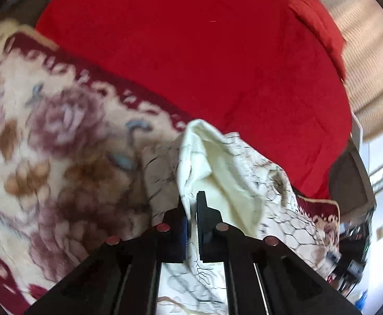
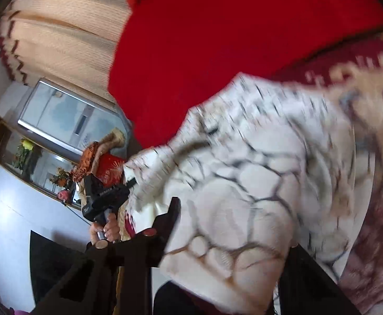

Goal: Fold large clothes

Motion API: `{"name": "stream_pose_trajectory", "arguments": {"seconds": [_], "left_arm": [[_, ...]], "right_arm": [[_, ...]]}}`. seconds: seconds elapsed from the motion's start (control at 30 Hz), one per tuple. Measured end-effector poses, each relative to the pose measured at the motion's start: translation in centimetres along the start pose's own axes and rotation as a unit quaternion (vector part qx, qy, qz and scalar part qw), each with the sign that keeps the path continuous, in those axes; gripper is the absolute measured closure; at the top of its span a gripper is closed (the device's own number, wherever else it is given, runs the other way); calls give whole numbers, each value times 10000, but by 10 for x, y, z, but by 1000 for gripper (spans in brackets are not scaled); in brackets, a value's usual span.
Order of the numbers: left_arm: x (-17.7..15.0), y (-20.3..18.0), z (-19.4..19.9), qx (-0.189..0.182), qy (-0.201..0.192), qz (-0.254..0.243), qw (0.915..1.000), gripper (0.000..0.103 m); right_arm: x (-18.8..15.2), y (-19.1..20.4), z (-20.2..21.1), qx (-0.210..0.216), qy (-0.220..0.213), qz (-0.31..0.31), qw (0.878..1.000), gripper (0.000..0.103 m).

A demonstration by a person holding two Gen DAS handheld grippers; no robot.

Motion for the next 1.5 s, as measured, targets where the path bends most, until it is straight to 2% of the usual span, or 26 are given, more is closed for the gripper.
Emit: {"name": "stream_pose_trajectory", "arguments": {"seconds": [0.13, 0.23, 0.3, 0.37, 0.47, 0.5, 0.53, 0.57, 0.6, 0.67, 0.73, 0.77, 0.83, 0.87, 0.9, 1.0, 1.03, 1.13, 1.17, 1.2, 1.23, 1.27, 1.37, 1.5], "left_arm": [[23, -23, -6, -128, 93, -148, 9998, 99], [53, -25, -20, -246, 20, 51, 9997, 99], [76, -12, -33, -299, -77, 457, 9985, 99], [91, 4, -47, -352, -102, 933, 9950, 99], [103, 30, -62, -148, -263, 1294, 9911, 97], [102, 35, -60, -205, -388, 1369, 9896, 92], [100, 37, -56, -277, -487, 1407, 9885, 77], [96, 37, -52, -318, -564, 1415, 9878, 65], [92, 36, -44, -335, -682, 1360, 9878, 46], [79, 30, -28, -144, -869, 1036, 9907, 43], [64, 17, -20, -63, -761, 668, 9948, 43], [52, 5, -16, -53, -659, 442, 9968, 43], [28, -13, -12, 28, -455, -8, 9990, 43], [9, -26, -10, 212, -322, -420, 9984, 43], [-2, -32, -9, 361, -271, -637, 9970, 43], [-37, -43, -11, 490, -77, -832, 9953, 43], [-45, -43, -13, 605, 14, -856, 9945, 43], [-65, -26, -20, 1510, 263, -1025, 9829, 43], [-71, -13, -26, 1871, 391, -1090, 9755, 43], [-76, -5, -31, 2039, 522, -1085, 9716, 43], [-82, 6, -36, 2185, 702, -999, 9682, 43], [-84, 8, -38, 2202, 725, -957, 9680, 43], [-84, 0, -27, 2257, 642, -1014, 9668, 44], [-84, -21, -9, 1986, 408, -996, 9742, 44]], "right_arm": [[44, 4, 13, 62, -382, 12, 9992, 78], [85, -14, 12, 136, -662, -372, 9970, 78], [114, -35, 8, -8, -927, -678, 9934, 78], [139, -77, 0, -127, -1116, -1433, 9833, 78], [151, -138, -9, -76, -1142, -2584, 9592, 74], [151, -152, -6, -43, -1252, -2786, 9522, 69], [148, -160, 2, 23, -1403, -2895, 9468, 42], [145, -164, 11, 37, -1521, -2929, 9440, 23], [139, -167, 27, -27, -1778, -2917, 9398, 5], [133, -159, 53, -74, -2191, -2595, 9405, 5], [126, -140, 66, -240, -2156, -2197, 9511, 6], [121, -124, 70, -222, -2105, -1934, 9580, 7], [109, -93, 72, -491, -1993, -1355, 9693, 8], [101, -74, 69, -721, -1902, -936, 9746, 10], [91, -56, 64, -883, -1767, -534, 9788, 16], [55, -21, 39, -1056, -1267, 157, 9862, 30], [41, -23, 33, -1130, -1127, 270, 9868, 35], [12, -33, 6, -1749, -777, 410, 9807, 37], [4, -48, -1, -2075, -683, 360, 9752, 38], [-2, -68, -12, -2463, -528, 280, 9673, 44], [-3, -79, -18, -2568, -433, 223, 9652, 59], [-6, -88, -21, -2677, -387, 180, 9626, 65], [-6, -85, -2, -2607, -582, 182, 9635, 66], [-10, -67, 30, -2086, -1087, 105, 9719, 66]]}}
Point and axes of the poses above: each gripper's, at about its wrist camera, not at the fingertips, and z roughly against the way its jaws point, y to its left, x to its top, the point moved 8 cm from there along -z, roughly the way its jaws point, and after that the axes turned 11 degrees about -x, right-handed, at the moved point
